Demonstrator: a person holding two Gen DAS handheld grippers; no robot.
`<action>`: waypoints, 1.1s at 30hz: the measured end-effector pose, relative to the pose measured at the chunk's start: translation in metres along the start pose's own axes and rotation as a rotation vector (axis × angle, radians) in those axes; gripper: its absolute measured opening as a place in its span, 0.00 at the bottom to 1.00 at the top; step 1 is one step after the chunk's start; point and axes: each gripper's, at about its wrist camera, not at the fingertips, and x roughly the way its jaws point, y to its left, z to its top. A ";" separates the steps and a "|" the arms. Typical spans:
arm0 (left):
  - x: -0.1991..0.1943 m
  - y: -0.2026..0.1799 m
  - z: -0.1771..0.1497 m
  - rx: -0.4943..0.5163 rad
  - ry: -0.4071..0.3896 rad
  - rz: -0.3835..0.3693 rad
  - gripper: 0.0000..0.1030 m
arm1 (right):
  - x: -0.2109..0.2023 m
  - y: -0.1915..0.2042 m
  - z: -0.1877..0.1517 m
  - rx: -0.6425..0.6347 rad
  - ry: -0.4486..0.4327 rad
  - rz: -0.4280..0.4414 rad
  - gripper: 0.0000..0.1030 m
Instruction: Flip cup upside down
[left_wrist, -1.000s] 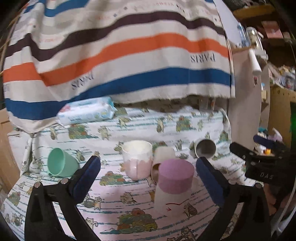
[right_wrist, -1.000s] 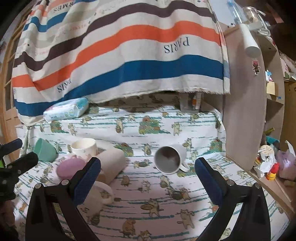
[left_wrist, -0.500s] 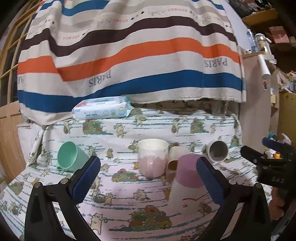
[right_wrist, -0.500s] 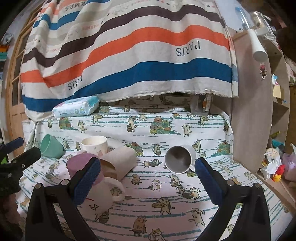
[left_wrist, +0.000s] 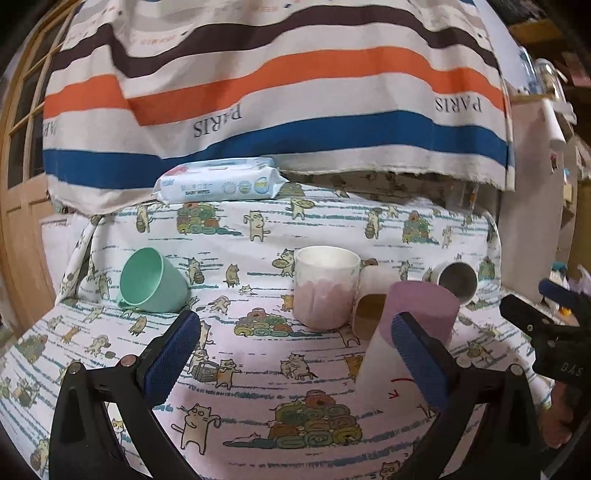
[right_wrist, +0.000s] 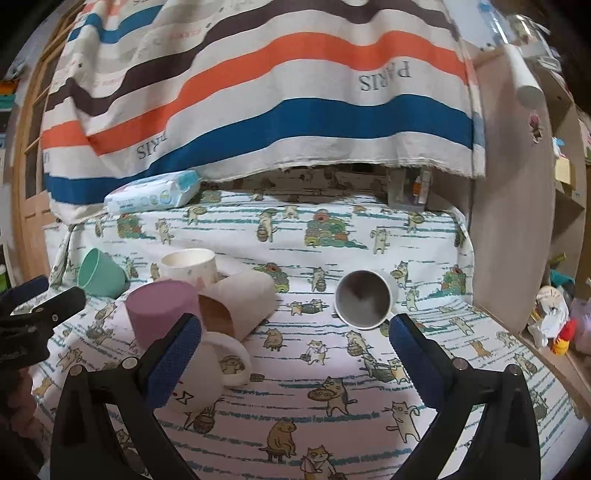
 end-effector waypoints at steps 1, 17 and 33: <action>0.000 -0.002 0.000 0.011 -0.002 0.000 1.00 | 0.000 -0.001 0.000 0.002 -0.001 0.000 0.99; -0.002 0.001 0.001 0.008 -0.009 0.002 1.00 | 0.000 -0.003 0.000 0.013 0.001 -0.012 0.99; -0.002 0.001 0.001 0.009 -0.006 0.013 1.00 | 0.001 -0.003 -0.001 0.013 0.004 -0.009 0.99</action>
